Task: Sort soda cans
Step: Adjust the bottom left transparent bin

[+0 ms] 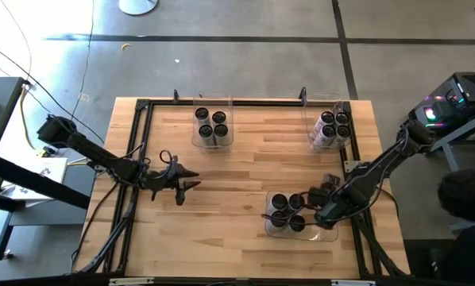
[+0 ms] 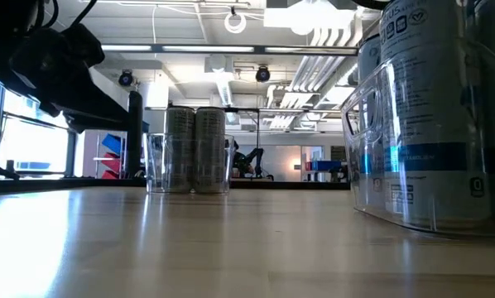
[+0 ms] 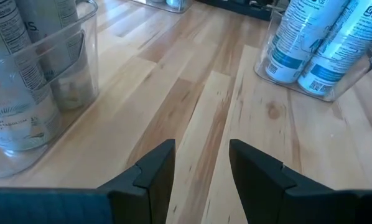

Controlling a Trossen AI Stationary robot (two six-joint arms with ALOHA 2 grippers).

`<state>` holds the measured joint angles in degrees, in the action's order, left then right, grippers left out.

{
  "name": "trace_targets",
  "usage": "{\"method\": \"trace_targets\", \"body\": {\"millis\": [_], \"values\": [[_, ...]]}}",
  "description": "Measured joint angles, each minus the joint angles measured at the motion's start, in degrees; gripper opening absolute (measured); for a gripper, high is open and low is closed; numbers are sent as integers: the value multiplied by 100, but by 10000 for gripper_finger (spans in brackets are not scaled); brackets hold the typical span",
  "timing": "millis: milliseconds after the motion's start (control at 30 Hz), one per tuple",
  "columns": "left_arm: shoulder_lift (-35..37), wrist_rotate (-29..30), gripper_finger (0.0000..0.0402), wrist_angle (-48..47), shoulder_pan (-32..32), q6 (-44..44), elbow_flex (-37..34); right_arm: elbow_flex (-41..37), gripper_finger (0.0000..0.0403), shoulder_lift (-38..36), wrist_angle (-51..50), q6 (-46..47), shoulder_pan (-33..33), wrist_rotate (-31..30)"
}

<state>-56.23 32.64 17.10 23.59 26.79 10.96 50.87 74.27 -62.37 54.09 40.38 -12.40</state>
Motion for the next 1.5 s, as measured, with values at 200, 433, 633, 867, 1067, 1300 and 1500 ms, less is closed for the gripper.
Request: {"method": "trace_targets", "body": {"millis": [200,433,633,867,1067,1300,1500], "values": [[0,-2,147,-2,0,167,0,212,223,8,-42,-435,-35,266],[0,-4,147,128,0,272,0,1077,207,8,-702,472,-30,833],[0,-7,147,129,0,319,0,1374,193,8,-1320,3083,165,1895],[0,-7,147,122,0,232,0,666,188,4,-1085,4379,237,1959],[0,-4,147,120,0,150,0,262,154,4,-899,4320,58,2004],[0,-4,147,120,0,149,0,56,56,-6,-859,3608,-301,2033],[0,-3,147,122,1,149,0,24,17,-12,-908,2651,-808,1504]]}}
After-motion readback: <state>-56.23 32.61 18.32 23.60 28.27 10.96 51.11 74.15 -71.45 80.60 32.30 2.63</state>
